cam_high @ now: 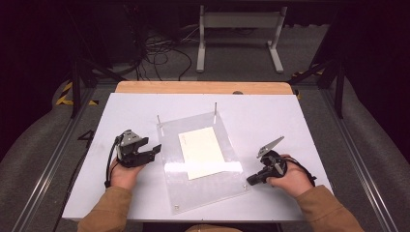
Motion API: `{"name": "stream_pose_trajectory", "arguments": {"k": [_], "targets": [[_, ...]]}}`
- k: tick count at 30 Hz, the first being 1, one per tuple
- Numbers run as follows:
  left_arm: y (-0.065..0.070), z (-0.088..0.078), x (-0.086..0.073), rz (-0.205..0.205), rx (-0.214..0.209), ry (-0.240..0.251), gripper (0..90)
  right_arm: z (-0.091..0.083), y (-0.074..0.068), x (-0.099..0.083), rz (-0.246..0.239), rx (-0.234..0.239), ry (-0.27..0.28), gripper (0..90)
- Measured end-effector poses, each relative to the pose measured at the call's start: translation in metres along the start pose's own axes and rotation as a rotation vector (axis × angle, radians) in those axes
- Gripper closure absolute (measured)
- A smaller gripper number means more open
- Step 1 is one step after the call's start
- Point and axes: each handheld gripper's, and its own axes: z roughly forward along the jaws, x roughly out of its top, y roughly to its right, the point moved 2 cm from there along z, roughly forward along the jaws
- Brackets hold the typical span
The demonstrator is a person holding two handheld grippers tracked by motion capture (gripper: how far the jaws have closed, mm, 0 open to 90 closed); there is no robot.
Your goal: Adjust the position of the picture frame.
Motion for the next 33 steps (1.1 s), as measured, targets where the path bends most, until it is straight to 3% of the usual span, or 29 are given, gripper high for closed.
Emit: {"name": "stream_pose_trajectory", "arguments": {"k": [2, 4, 9, 10, 13, 16, 18, 21, 23, 28, 33], "targets": [[-0.005, 0.006, 0.004, -0.014, 0.01, -0.004, 35.5, 0.01, -0.011, 0.005, -0.023, 0.035, 0.001, 90.0], [-0.007, 0.009, 0.005, -0.024, 0.014, -0.009, 34.7, 0.015, -0.016, 0.008, -0.046, 0.04, -0.006, 90.0], [-0.006, 0.01, 0.004, -0.009, 0.012, -0.02, 34.5, 0.011, -0.013, 0.019, -0.099, 0.013, 0.014, 89.8], [-0.005, 0.008, 0.004, -0.011, 0.011, -0.015, 34.5, 0.008, -0.01, 0.025, -0.124, -0.028, 0.032, 89.2], [-0.005, -0.001, 0.003, -0.002, 0.009, 0.015, 34.1, -0.004, -0.001, 0.051, -0.174, -0.123, 0.165, 79.3], [-0.005, -0.01, -0.001, 0.0, 0.001, 0.037, 33.9, -0.009, 0.008, 0.068, -0.216, -0.173, 0.241, 76.1], [-0.005, -0.015, -0.003, -0.007, -0.004, 0.047, 33.9, -0.01, 0.011, 0.075, -0.231, -0.183, 0.263, 75.5], [-0.006, -0.023, -0.006, -0.005, 0.006, 0.059, 33.7, -0.009, 0.031, 0.103, -0.226, -0.24, 0.344, 70.1], [-0.005, -0.026, -0.008, -0.015, 0.003, 0.062, 33.6, -0.009, 0.036, 0.107, -0.222, -0.253, 0.356, 69.1], [-0.006, -0.033, -0.016, -0.011, 0.012, 0.051, 33.4, -0.006, 0.067, 0.137, -0.195, -0.336, 0.438, 64.9], [-0.009, -0.041, -0.023, -0.033, 0.026, 0.057, 33.4, 0.003, 0.091, 0.161, -0.178, -0.379, 0.494, 60.6]]}}
